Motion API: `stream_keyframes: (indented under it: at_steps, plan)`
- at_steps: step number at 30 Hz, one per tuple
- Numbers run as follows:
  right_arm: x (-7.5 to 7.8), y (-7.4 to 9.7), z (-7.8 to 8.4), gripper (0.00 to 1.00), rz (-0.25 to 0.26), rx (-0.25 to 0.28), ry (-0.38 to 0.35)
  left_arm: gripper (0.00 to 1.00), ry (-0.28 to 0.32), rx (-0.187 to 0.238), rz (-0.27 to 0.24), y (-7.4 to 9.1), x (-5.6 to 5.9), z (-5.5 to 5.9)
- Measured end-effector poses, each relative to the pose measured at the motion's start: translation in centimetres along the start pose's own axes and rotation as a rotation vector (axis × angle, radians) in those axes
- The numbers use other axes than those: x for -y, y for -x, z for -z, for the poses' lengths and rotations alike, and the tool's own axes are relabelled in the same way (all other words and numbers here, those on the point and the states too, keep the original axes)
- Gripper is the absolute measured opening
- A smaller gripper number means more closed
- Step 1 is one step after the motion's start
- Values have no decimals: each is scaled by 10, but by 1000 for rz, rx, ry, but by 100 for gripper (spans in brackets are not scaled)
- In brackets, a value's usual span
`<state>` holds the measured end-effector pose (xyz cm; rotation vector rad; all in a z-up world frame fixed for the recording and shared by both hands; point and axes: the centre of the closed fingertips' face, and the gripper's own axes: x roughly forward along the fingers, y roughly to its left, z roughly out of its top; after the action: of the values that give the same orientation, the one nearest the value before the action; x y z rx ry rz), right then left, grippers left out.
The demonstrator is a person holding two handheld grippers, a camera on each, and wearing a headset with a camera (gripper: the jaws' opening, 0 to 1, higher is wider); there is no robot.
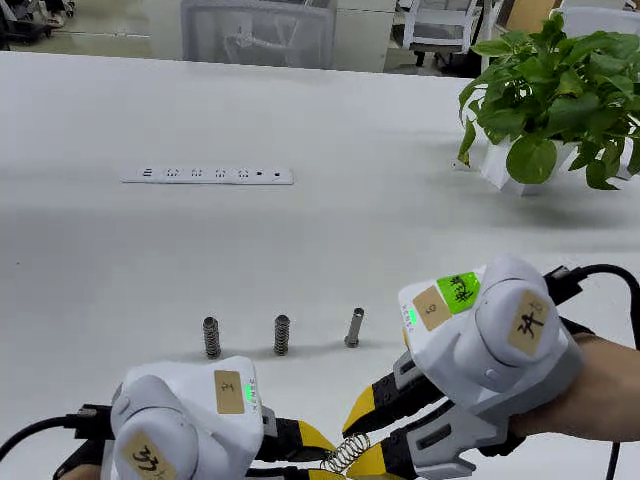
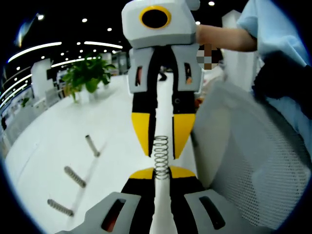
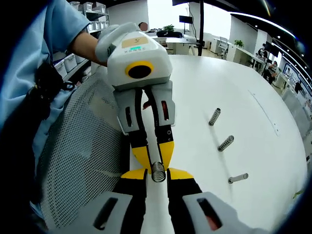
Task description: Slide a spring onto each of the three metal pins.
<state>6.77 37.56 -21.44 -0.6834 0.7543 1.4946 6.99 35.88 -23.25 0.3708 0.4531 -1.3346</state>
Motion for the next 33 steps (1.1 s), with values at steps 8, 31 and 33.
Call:
stream_keyframes:
  at_steps: [8, 31, 33]
  plan:
    - [-1, -2, 1, 14, -12, -9, 1, 9, -14, 7, 1, -1, 0, -5]
    - [-4, -2, 5, 12, -35, -30, 34, 10, -22, 9, 1, -6, 4, -6]
    - [-4, -3, 5, 12, -37, -28, 34, 10, -11, 12, -5, -5, 4, -6]
